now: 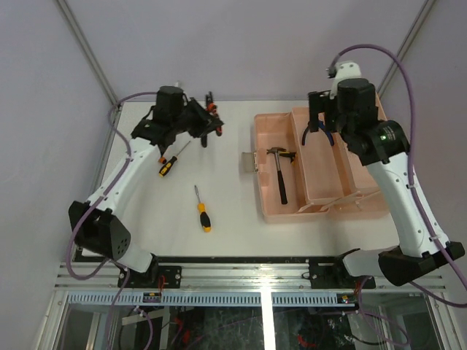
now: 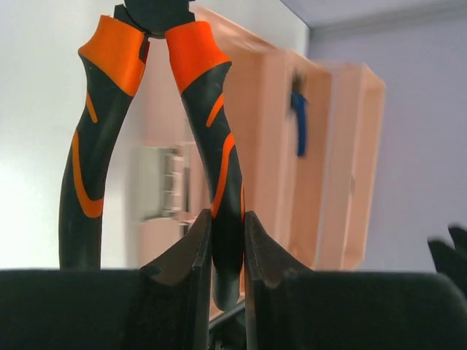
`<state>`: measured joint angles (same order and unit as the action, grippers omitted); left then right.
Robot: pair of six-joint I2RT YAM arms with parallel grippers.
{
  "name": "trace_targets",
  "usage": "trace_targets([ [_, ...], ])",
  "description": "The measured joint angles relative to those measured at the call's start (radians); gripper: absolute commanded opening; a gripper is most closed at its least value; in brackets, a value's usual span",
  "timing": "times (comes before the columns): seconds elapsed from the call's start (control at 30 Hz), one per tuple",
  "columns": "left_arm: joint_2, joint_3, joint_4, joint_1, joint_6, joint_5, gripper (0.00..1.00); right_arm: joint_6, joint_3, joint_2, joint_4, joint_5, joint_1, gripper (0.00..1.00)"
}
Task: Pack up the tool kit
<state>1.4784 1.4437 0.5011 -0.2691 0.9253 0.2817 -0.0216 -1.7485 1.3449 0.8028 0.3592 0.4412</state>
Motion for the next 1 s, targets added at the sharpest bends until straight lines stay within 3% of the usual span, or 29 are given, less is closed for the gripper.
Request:
trace_targets([
  [0.23,0.233,0.24,-0.064,-0.244,-0.042,0.076,0.0,-0.063,-0.001,-0.082,0.0,0.127,-0.106,1.0],
  [0.53,0.476,0.443,-0.163,-0.423,-0.017,0.13,0.0,-0.082,0.001,-0.196,0.024,0.226,-0.111,0.99],
  [1.0,0.615,0.46,-0.408,-0.531,0.212,0.088,0.0,-0.111,0.03,-0.276,0.111,0.272,-0.113,1.0],
])
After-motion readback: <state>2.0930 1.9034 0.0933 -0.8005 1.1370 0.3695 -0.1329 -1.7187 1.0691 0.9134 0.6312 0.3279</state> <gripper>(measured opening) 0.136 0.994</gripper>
